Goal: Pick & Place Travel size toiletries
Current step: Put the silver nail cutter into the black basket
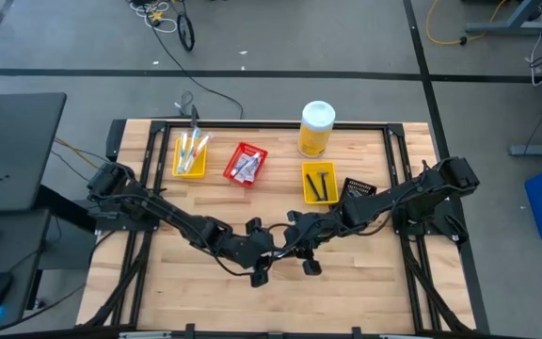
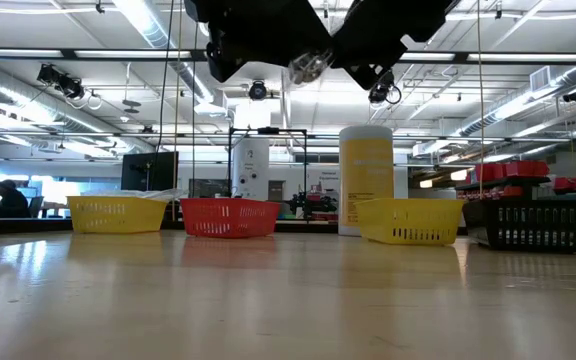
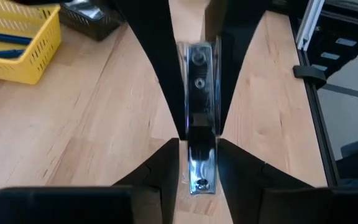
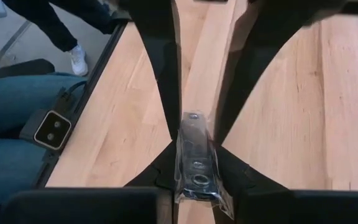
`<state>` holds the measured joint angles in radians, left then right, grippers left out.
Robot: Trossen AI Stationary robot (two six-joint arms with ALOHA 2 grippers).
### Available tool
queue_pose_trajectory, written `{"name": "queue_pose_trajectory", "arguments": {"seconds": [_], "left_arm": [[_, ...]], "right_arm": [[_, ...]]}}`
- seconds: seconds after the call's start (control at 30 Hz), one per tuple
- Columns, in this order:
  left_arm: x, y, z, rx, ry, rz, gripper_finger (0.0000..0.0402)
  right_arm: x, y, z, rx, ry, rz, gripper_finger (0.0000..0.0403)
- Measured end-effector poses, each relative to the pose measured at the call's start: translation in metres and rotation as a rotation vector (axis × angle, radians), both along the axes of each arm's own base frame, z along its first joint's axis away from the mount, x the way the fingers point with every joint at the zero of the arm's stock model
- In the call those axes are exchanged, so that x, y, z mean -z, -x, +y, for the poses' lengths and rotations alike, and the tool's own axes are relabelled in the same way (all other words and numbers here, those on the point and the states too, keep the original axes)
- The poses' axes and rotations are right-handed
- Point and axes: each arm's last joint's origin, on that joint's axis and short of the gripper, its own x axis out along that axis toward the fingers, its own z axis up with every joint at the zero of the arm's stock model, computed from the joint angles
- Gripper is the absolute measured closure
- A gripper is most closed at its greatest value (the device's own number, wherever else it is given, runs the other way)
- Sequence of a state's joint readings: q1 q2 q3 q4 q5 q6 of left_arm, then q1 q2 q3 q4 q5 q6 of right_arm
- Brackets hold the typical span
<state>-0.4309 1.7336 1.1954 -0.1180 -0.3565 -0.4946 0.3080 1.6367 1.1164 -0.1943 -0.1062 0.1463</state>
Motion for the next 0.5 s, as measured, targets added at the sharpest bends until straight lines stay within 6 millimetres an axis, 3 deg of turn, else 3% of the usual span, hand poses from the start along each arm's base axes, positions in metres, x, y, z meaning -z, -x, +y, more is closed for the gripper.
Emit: {"name": "queue_pose_trajectory", "arguments": {"seconds": [0.5], "left_arm": [[-0.001,-0.001,0.004,-0.099,-0.042,-0.025,0.0218]], "right_arm": [[0.016,0.017,-0.007,0.113,0.045,0.262,0.0343]]}}
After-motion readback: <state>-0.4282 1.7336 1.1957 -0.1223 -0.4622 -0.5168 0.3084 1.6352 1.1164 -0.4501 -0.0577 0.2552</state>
